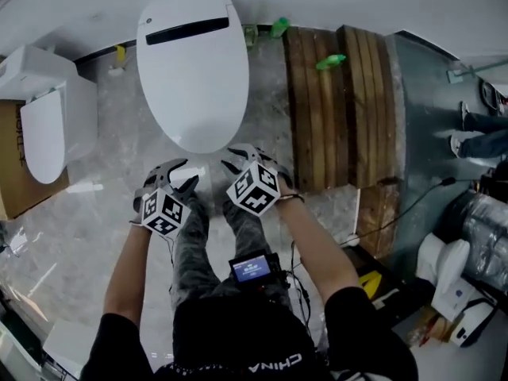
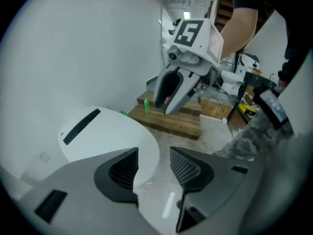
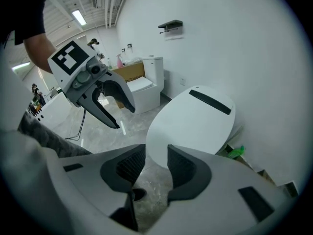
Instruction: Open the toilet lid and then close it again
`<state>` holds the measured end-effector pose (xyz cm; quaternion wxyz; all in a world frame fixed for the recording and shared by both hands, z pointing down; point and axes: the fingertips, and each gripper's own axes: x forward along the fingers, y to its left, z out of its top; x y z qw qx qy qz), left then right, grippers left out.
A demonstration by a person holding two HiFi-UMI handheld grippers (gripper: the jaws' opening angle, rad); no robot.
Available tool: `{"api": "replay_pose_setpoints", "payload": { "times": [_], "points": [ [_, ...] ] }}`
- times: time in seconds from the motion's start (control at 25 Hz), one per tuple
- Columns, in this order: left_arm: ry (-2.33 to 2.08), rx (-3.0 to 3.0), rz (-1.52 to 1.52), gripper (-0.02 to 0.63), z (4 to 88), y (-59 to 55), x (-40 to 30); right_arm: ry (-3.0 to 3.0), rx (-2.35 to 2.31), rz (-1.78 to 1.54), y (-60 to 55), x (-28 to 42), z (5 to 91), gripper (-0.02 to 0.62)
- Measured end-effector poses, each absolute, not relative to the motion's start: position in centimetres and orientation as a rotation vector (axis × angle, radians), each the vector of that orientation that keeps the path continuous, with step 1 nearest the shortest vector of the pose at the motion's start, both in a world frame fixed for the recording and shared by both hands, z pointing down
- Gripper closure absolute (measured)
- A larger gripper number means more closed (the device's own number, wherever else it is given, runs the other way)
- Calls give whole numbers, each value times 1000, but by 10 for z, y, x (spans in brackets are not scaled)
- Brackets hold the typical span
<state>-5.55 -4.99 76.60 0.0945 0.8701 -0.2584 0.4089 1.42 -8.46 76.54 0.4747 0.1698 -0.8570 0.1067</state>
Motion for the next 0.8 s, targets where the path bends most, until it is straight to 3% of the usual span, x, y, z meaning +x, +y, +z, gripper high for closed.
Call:
{"api": "replay_pose_setpoints", "payload": {
  "times": [0.24,0.56,0.8],
  "points": [
    [-828,2661,1505,343,880,-54,-54,-2065,369,-24,-80,16,875,345],
    [-1039,2720,1811,301,1001,-75,-66,-2035,380,-501,-90,9,993,293],
    [-1209,2800,1825,286,1015,-82,-65,-2014,461,-729,-100,15,1020,245]
  ]
}}
